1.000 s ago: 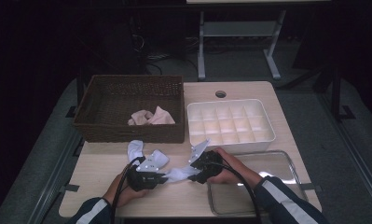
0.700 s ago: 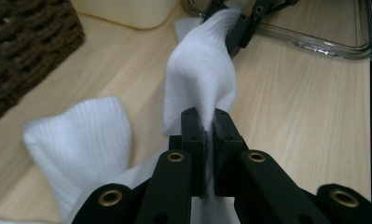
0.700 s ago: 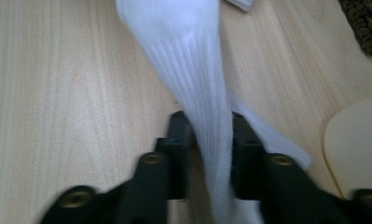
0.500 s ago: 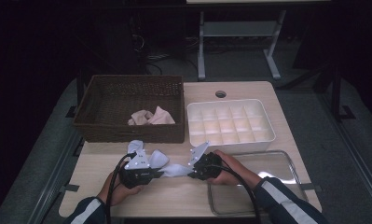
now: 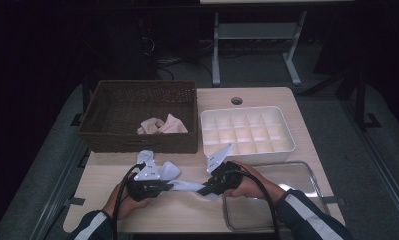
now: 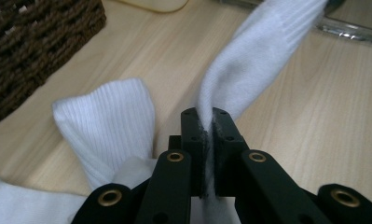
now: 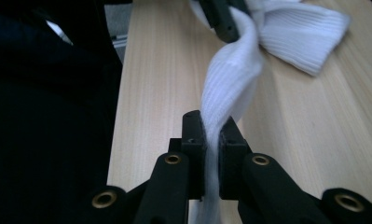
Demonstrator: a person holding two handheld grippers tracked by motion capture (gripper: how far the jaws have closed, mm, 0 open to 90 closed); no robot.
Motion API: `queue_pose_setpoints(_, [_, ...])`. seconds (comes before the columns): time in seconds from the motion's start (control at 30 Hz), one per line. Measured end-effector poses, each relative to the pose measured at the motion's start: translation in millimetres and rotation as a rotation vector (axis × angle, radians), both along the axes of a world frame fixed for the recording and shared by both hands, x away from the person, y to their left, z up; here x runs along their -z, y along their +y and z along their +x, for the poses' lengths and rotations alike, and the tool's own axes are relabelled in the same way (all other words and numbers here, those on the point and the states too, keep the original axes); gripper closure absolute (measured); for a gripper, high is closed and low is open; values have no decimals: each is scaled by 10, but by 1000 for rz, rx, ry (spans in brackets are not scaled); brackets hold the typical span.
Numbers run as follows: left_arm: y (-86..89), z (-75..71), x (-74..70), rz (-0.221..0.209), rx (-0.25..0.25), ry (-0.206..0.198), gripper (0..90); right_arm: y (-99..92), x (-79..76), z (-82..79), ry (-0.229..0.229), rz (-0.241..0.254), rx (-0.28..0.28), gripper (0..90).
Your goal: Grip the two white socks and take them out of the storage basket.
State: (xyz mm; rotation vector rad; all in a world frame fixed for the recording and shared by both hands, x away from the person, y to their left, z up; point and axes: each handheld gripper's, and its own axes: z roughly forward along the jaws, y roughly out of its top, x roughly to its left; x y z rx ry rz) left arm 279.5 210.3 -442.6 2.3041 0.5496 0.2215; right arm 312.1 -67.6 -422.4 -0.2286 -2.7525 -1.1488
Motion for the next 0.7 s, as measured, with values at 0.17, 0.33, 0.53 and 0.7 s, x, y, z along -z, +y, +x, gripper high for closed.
queue_pose_setpoints(0.17, [8,44,64,36,-13,15,831,-31,126,136,38,-55,114,849])
queue_pose_setpoints(0.33, [5,54,69,52,-46,-15,645,-17,227,215,65,-83,219,856])
queue_pose_setpoints(0.53, [-102,-12,-5,36,-20,-114,418,20,200,182,22,-89,213,861])
queue_pose_setpoints(0.7, [-349,-35,10,70,6,-144,326,48,122,123,-7,-89,190,860])
